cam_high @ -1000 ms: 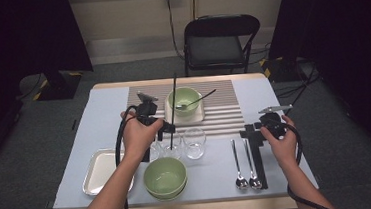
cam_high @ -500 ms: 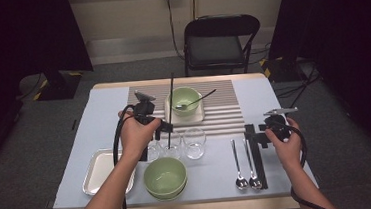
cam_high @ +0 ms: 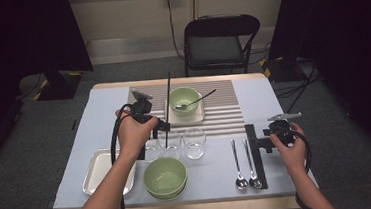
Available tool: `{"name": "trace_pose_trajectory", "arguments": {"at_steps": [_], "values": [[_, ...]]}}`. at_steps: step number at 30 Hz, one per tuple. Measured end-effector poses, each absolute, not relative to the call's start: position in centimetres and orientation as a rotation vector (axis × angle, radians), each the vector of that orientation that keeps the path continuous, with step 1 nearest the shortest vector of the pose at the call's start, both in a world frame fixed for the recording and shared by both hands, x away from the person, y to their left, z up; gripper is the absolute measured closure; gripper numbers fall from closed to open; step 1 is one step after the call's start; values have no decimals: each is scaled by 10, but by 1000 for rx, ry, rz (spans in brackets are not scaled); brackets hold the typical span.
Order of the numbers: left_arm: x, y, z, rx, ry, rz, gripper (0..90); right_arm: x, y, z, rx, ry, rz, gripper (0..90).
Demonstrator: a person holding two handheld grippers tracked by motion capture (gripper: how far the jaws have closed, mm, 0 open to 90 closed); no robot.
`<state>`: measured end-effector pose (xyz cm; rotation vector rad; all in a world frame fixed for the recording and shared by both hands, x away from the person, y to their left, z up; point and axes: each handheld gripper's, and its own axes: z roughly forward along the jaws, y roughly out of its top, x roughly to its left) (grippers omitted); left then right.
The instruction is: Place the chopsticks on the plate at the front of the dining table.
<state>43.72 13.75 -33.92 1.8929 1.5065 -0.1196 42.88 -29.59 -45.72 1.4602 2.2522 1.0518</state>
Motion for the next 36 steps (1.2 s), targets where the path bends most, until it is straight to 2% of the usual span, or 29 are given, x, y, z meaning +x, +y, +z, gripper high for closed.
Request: {"name": "trace_pose_trajectory", "arguments": {"at_steps": [36], "values": [[444,143,-338,1893,1544,-110,867,423,-315,-467,1451,2245,990,205]]}}
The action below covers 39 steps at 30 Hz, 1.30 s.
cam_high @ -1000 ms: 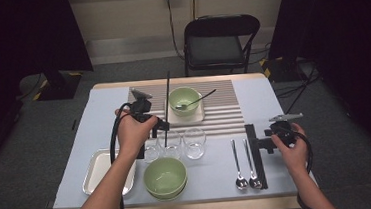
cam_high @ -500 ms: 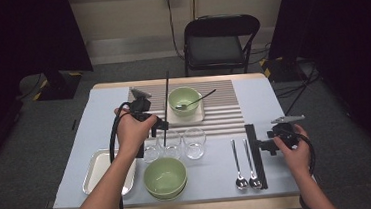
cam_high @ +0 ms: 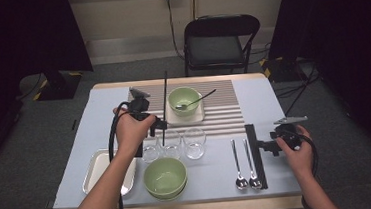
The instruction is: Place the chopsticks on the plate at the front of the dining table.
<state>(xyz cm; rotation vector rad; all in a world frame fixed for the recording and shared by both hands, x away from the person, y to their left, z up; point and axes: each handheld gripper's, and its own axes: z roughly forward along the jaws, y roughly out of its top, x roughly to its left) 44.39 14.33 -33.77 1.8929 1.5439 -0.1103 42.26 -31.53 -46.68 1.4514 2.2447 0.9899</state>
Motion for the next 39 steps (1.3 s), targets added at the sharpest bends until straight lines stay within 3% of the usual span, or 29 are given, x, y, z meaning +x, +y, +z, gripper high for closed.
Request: {"name": "trace_pose_trajectory", "arguments": {"at_steps": [39], "values": [[453,151,-334,1882,1573,-73,867,414,-324,-476,1265,2244,958,189]]}}
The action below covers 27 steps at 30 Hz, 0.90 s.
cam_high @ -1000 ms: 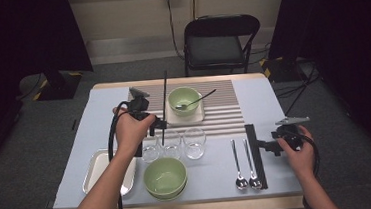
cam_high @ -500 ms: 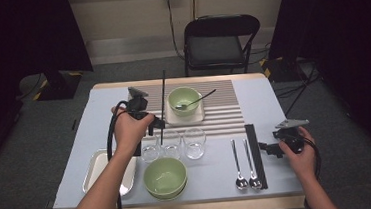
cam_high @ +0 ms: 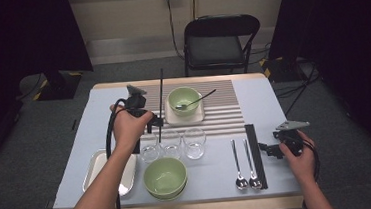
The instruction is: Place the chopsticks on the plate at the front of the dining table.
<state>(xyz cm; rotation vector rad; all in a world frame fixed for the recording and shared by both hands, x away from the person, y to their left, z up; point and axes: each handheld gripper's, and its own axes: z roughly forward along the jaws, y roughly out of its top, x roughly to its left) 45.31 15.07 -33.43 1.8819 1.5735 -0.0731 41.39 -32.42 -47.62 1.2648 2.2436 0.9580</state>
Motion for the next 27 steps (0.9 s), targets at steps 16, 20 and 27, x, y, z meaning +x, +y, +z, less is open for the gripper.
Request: {"name": "trace_pose_trajectory", "arguments": {"at_steps": [16,20,27], "values": [[465,155,-335,1856,1608,-39,867,414,-324,-477,1264,2242,957,188],[468,158,-334,1845,1616,-32,867,414,-324,-477,1264,2242,956,188],[472,163,-333,1841,1627,0,867,414,-324,-477,1262,2242,956,188]]}}
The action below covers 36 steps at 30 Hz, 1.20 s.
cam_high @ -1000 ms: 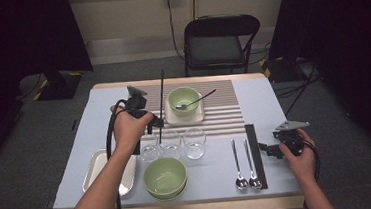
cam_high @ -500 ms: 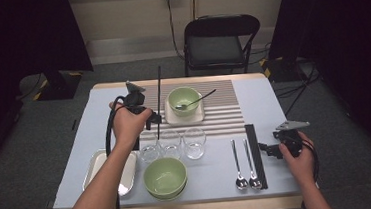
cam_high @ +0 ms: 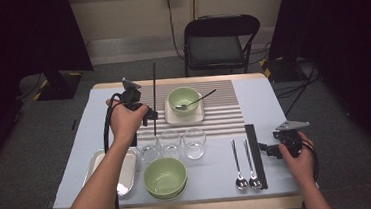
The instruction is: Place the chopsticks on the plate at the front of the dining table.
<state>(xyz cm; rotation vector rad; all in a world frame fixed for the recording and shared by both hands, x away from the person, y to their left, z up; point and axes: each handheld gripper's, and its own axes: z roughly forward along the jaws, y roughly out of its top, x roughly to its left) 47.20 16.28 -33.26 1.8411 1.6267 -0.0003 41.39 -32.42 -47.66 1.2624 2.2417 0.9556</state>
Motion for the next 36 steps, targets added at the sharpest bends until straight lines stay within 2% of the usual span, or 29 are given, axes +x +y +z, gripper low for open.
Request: {"name": "trace_pose_trajectory", "arguments": {"at_steps": [36], "values": [[500,162,-348,1827,1668,16,867,414,-324,-477,1262,2241,954,188]]}}
